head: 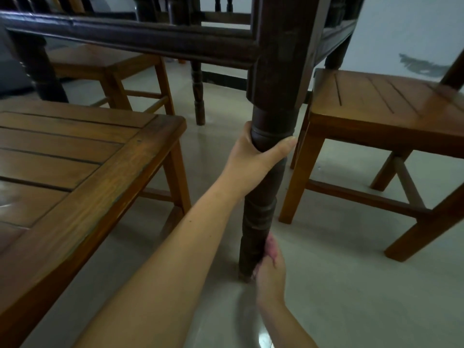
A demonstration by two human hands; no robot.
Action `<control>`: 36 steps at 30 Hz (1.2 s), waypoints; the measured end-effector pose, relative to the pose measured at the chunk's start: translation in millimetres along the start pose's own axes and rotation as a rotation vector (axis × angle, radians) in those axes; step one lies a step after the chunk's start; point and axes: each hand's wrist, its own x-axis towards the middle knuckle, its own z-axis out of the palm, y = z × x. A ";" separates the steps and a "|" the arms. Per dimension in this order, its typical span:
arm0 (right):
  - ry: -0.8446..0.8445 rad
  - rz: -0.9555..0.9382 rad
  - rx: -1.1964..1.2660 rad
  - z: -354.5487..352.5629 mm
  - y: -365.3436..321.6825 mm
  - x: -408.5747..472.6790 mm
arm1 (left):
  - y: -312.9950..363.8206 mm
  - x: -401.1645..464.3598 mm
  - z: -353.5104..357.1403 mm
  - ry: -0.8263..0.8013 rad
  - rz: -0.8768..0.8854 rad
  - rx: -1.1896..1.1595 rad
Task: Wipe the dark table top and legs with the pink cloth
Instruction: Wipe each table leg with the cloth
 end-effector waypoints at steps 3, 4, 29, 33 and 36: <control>-0.096 -0.105 0.104 -0.3 -48.9 10.0 | -0.3 0.1 -0.6 -0.004 0.005 -0.020; -0.148 -0.170 0.139 1.5 -74.6 13.6 | -0.6 0.2 -0.6 -0.002 0.011 -0.023; -0.265 -0.427 -0.334 -15.2 -20.8 9.3 | 2.4 -1.2 2.3 0.028 -0.052 -0.001; -0.256 -0.423 -0.304 -9.6 -19.9 1.5 | 3.1 -2.5 2.2 0.026 -0.048 0.005; -0.213 -0.603 -0.269 5.0 -38.6 -2.5 | 2.2 -1.9 1.8 0.031 -0.032 0.005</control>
